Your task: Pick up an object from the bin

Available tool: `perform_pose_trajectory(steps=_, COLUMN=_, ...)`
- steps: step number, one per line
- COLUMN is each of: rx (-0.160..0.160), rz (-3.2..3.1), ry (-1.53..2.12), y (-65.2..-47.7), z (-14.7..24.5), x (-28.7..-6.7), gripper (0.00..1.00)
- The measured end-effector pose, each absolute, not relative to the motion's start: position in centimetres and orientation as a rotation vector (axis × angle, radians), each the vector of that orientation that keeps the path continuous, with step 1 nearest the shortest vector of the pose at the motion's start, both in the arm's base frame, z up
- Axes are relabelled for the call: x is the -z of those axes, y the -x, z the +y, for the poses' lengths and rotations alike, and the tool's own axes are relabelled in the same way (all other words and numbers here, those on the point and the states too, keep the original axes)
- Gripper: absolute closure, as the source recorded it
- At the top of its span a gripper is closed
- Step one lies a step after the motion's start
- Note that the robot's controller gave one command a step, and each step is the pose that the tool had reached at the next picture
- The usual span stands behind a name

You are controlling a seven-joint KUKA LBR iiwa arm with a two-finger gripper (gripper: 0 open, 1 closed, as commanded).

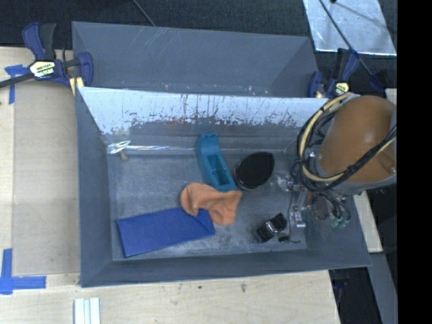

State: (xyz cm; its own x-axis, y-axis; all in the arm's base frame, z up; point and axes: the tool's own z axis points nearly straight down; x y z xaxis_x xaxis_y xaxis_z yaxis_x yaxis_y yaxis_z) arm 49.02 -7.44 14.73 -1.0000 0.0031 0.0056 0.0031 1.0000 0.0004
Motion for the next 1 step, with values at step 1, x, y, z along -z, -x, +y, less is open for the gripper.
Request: perform_pose_trajectory(steps=1, rx=-0.001, rz=-3.144, ry=0.001, y=-49.22, z=-7.42, x=-15.13, gripper=0.00)
